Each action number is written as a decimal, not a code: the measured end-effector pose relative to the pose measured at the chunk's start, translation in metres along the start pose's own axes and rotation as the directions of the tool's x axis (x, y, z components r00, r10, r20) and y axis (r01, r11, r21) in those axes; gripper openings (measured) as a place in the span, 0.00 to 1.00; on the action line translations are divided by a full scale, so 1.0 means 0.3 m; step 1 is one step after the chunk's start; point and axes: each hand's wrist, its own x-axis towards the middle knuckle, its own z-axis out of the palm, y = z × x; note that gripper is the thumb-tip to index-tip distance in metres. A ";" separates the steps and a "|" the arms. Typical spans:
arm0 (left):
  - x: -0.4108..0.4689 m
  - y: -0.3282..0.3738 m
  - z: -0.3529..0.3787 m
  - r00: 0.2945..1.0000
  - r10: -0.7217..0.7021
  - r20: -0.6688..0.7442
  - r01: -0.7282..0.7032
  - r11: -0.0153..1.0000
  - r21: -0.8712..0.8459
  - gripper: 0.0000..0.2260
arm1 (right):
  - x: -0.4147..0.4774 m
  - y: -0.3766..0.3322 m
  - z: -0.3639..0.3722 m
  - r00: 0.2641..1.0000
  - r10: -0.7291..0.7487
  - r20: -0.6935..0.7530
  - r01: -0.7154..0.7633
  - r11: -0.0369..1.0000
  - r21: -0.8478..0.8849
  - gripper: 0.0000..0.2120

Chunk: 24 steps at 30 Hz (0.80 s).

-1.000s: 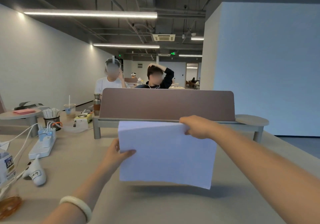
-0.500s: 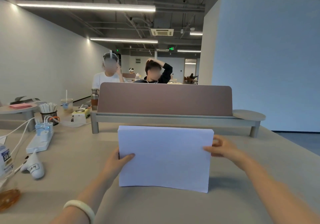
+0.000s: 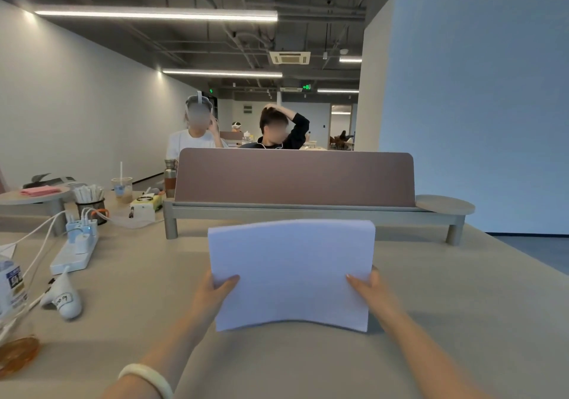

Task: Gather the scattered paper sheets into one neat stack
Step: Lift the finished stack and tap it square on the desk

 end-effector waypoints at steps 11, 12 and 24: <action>-0.014 -0.043 0.028 0.996 0.075 0.047 -0.074 0.997 -0.030 0.18 | -0.023 0.083 0.015 1.000 0.000 0.021 0.000 0.999 -0.033 0.11; -0.012 -0.046 0.028 0.996 0.077 0.050 -0.075 0.997 -0.027 0.17 | -0.020 0.081 0.014 1.000 -0.002 0.007 0.002 0.998 -0.063 0.11; 0.086 0.218 -0.036 0.930 0.294 -0.219 -0.184 0.891 0.415 0.46 | 0.180 -0.583 -0.076 0.895 -0.222 0.387 0.444 0.516 -0.732 0.11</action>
